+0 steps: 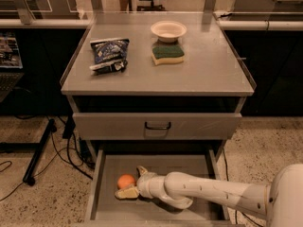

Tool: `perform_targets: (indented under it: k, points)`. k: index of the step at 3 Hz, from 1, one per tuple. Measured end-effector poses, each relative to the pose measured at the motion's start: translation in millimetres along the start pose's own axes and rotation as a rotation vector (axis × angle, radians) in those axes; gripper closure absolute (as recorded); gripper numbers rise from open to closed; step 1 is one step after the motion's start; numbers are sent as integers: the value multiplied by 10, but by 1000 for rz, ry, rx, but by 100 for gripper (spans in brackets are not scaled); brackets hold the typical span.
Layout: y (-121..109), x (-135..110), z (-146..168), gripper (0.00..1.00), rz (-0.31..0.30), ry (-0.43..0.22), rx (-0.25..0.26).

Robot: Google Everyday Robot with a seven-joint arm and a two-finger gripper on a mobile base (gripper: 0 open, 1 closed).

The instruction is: Pick orange from middle drawer and place on counter

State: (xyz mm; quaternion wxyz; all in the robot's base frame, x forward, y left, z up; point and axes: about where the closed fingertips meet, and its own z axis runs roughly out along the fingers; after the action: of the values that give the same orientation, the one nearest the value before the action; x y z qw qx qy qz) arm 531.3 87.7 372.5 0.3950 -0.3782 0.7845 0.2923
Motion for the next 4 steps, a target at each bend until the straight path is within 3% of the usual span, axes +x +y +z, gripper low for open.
perform_targets:
  k: [3, 4]
  points:
    - [0, 0, 0, 95, 0, 0, 0]
    - [52, -108, -56, 100, -38, 10, -42]
